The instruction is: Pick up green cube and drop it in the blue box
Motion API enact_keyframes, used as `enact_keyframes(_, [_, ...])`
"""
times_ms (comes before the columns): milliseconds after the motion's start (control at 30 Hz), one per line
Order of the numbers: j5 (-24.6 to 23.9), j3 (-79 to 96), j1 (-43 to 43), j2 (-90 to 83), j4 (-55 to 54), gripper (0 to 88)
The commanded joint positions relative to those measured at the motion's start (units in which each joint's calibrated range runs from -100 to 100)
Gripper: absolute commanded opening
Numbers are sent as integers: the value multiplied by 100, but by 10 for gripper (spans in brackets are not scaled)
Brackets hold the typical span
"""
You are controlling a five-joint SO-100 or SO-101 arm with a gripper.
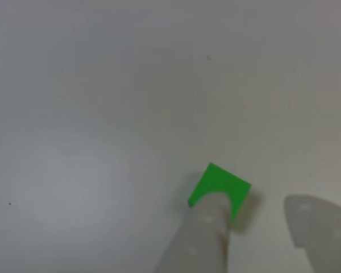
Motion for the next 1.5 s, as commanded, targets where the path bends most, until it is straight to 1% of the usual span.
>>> enact_keyframes(0, [-20, -977, -2, 592, 392, 28])
enact_keyframes(233, [-59, -1857, 5, 1730, 506, 30])
enact_keyframes(533, [-513, -2871, 36, 2858, 506, 30])
enact_keyframes(767, [-786, -2943, 44, 3076, 515, 30])
enact_keyframes(1233, [-796, -2880, 105, 3076, 515, 41])
enact_keyframes(1333, [-796, -2880, 120, 3084, 515, 68])
enact_keyframes(1467, [-796, -2880, 120, 3101, 515, 135])
